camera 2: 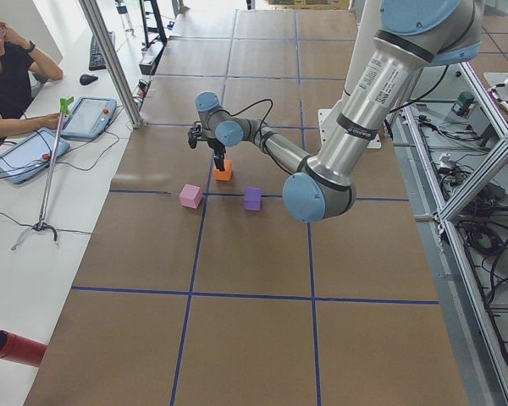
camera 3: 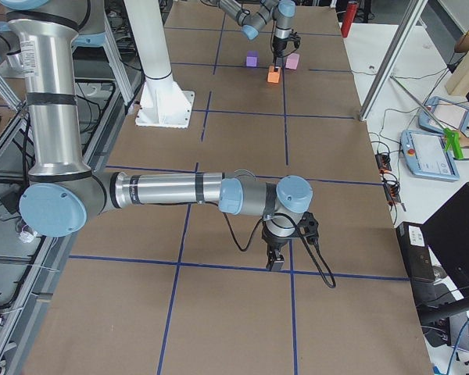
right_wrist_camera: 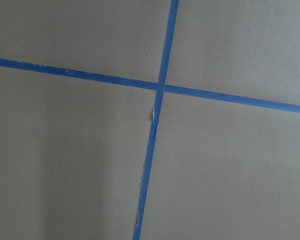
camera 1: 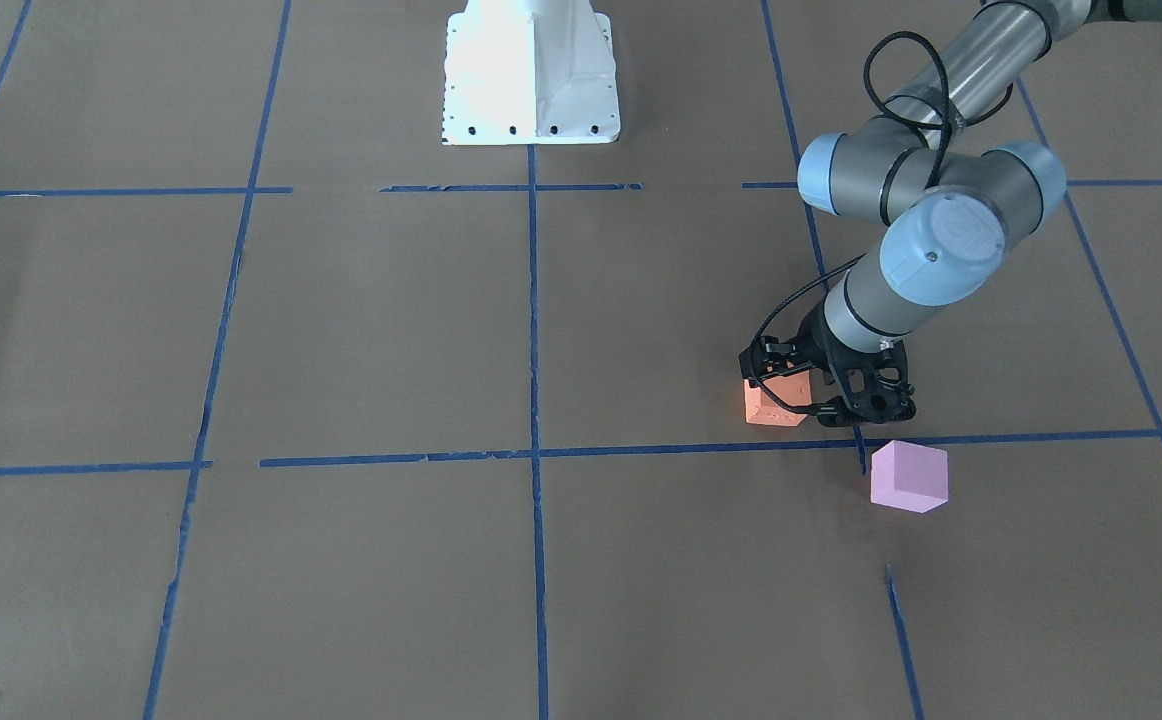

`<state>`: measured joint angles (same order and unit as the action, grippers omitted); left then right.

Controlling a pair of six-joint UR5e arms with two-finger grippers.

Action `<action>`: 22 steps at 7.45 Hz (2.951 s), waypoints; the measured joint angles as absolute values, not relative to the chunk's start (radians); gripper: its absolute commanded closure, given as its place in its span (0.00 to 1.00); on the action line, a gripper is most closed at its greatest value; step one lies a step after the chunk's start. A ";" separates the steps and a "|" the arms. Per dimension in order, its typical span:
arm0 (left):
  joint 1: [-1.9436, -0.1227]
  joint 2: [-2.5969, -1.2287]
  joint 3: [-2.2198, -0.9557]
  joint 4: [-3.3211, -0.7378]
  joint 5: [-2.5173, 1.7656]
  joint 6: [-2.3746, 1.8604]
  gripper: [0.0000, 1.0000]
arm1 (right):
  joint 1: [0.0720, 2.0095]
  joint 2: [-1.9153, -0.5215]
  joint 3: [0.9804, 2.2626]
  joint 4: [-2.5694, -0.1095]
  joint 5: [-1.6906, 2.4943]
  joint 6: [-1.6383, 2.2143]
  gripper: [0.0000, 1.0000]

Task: Arrange blocks in a line
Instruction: 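Move the left gripper down over the orange cube, then close the left gripper on the orange cube and lift it, then carry the orange cube with the left gripper toward the purple cube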

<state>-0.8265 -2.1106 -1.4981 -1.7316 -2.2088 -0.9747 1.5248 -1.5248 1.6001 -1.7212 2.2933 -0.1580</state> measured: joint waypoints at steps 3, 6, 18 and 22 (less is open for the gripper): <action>-0.806 -2.109 -1.475 -1.759 -2.184 -0.984 0.00 | 1.525 -1.525 1.601 -1.721 2.293 -0.158 0.00; -0.798 -2.107 -1.450 -1.805 -2.155 -0.988 0.00 | 1.525 -1.525 1.600 -1.721 2.293 -0.158 0.00; -0.944 -2.047 -1.772 -1.508 -2.133 -0.809 0.84 | 1.525 -1.525 1.600 -1.721 2.293 -0.158 0.00; -1.051 -1.924 -1.881 -1.389 -2.179 -0.596 0.86 | 1.525 -1.525 1.600 -1.721 2.293 -0.159 0.00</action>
<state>-1.0506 -1.9245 -1.8807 -1.3891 -2.1789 -0.5957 1.5248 -1.5248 1.6002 -1.7211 2.2933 -0.1591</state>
